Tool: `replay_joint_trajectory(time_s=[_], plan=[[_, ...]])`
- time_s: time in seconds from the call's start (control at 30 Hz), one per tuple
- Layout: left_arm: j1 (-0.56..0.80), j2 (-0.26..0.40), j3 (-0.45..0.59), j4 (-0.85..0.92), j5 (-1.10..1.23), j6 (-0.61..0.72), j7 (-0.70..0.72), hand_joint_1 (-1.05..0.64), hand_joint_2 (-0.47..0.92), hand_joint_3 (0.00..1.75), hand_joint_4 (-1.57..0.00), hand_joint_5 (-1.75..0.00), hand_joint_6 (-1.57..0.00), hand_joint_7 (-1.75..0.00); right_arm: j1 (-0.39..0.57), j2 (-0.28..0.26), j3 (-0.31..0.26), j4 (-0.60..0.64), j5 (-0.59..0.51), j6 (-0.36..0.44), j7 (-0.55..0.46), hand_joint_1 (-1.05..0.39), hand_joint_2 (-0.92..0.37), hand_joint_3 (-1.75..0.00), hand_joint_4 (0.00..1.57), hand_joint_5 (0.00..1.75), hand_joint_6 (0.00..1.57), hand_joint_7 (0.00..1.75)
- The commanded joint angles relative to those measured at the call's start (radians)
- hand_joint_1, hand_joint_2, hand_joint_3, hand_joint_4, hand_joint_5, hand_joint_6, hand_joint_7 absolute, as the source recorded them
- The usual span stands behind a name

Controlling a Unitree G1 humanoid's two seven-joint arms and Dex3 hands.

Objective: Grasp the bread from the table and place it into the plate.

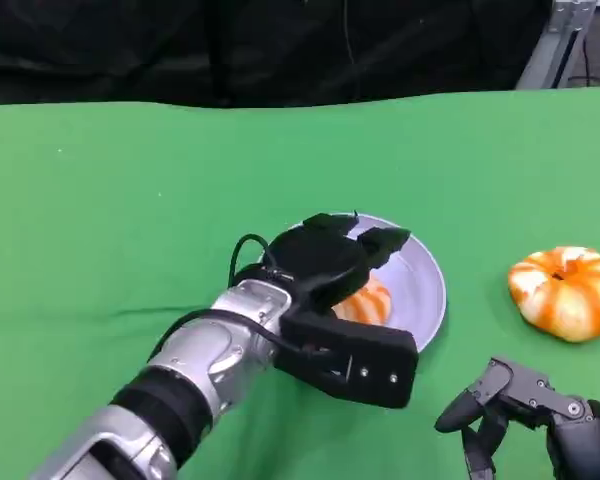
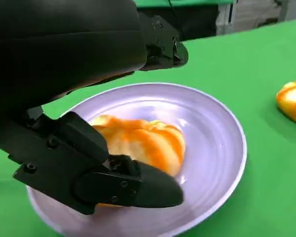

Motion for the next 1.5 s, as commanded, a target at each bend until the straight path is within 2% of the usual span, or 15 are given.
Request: replay_joint_trajectory(time_s=[0.03, 0.23, 0.37, 0.43, 0.5, 0.57, 0.6, 0.63, 0.73, 0.8, 0.83, 0.9, 1.0, 1.27, 1.5], plan=[[0.053, 0.073, 0.036, -0.107, -0.046, -0.037, -0.035, -0.96, 0.92, 0.55, -0.01, -0.01, -0.05, -0.02, -0.003, -0.004, -0.002, 0.011, 0.01, -0.012, -0.006, 0.12, -0.3, -1.39, 0.81, 1.7, 0.81, 1.26], [0.187, 0.175, 0.122, -0.322, -0.13, -0.077, -0.079, -0.82, 0.92, 0.47, -0.1, -0.07, -0.11, -0.05, -0.006, 0.0, 0.0, 0.014, 0.011, -0.01, -0.008, 0.11, -0.31, -1.37, 0.81, 1.7, 0.8, 1.27], [0.316, 0.225, 0.228, -0.488, -0.275, -0.094, -0.144, -0.62, 0.92, 0.31, -0.29, -0.22, -0.27, -0.11, -0.007, 0.001, 0.001, 0.015, 0.008, -0.01, -0.009, 0.11, -0.31, -1.36, 0.82, 1.7, 0.8, 1.26], [0.367, 0.239, 0.264, -0.555, -0.318, -0.088, -0.166, -0.59, 0.92, 0.29, -0.35, -0.27, -0.32, -0.13, -0.007, 0.001, 0.002, 0.015, 0.007, -0.009, -0.009, 0.11, -0.31, -1.36, 0.82, 1.71, 0.8, 1.26], [0.405, 0.243, 0.29, -0.6, -0.348, -0.079, -0.182, -0.51, 0.92, 0.24, -0.47, -0.44, -0.44, -0.15, -0.007, 0.001, 0.002, 0.015, 0.005, -0.007, -0.009, 0.11, -0.31, -1.37, 0.82, 1.72, 0.8, 1.26], [0.472, 0.238, 0.335, -0.653, -0.424, -0.092, -0.19, -0.5, 0.92, 0.23, -0.48, -0.48, -0.46, -0.15, -0.006, 0.001, 0.002, 0.016, 0.005, -0.012, -0.01, 0.11, -0.31, -1.37, 0.82, 1.73, 0.8, 1.26], [0.53, 0.231, 0.373, -0.694, -0.496, -0.103, -0.196, -0.38, 0.9, 0.2, -0.58, -0.68, -0.59, -0.22, -0.005, 0.0, 0.001, 0.018, 0.005, -0.015, -0.011, 0.12, -0.3, -1.37, 0.82, 1.72, 0.8, 1.27], [0.579, 0.224, 0.403, -0.729, -0.557, -0.109, -0.203, -0.29, 0.89, 0.16, -0.59, -0.95, -0.7, -0.3, -0.004, -0.001, 0.0, 0.019, 0.004, -0.016, -0.011, 0.12, -0.3, -1.37, 0.82, 1.72, 0.8, 1.27], [0.7, 0.191, 0.466, -0.814, -0.695, -0.111, -0.212, -0.14, 0.89, 0.15, -0.68, -1.21, -0.84, -0.45, 0.001, -0.002, 0.0, 0.017, 0.005, -0.014, -0.01, 0.11, -0.31, -1.36, 0.82, 1.71, 0.8, 1.26], [0.735, 0.18, 0.483, -0.843, -0.727, -0.105, -0.215, -0.09, 0.83, 0.27, -0.72, -1.27, -0.82, -0.6, 0.003, -0.002, 0.001, 0.016, 0.005, -0.014, -0.01, 0.11, -0.31, -1.36, 0.82, 1.71, 0.8, 1.26], [0.773, 0.168, 0.498, -0.86, -0.754, -0.127, -0.208, -0.07, 0.75, 0.45, -0.74, -1.31, -0.81, -0.72, 0.005, -0.002, 0.0, 0.014, 0.007, -0.014, -0.009, 0.11, -0.31, -1.36, 0.81, 1.7, 0.8, 1.26], [0.82, 0.152, 0.518, -0.882, -0.785, -0.154, -0.203, 0.0, 0.53, 0.96, -0.77, -1.42, -0.78, -1.0, 0.007, -0.002, -0.001, 0.012, 0.008, -0.013, -0.009, 0.1, -0.32, -1.35, 0.81, 1.69, 0.8, 1.26], [0.908, 0.145, 0.546, -0.888, -0.839, -0.23, -0.224, 0.06, 0.42, 1.29, -0.81, -1.54, -0.79, -1.21, 0.009, -0.006, -0.004, 0.01, 0.019, -0.014, -0.002, 0.09, -0.33, -1.32, 0.81, 1.68, 0.8, 1.25], [0.973, 0.127, 0.577, -0.862, -0.868, -0.298, -0.248, 0.05, 0.38, 1.41, -0.82, -1.73, -0.81, -1.5, 0.011, -0.013, -0.014, 0.006, 0.023, -0.011, 0.007, 0.07, -0.34, -1.31, 0.81, 1.69, 0.8, 1.25], [0.984, 0.086, 0.575, -0.798, -0.881, -0.358, -0.263, 0.06, 0.39, 1.41, -0.8, -1.75, -0.78, -1.54, 0.021, -0.039, -0.036, 0.01, 0.05, -0.026, 0.019, 0.07, -0.34, -1.31, 0.81, 1.69, 0.81, 1.24]])
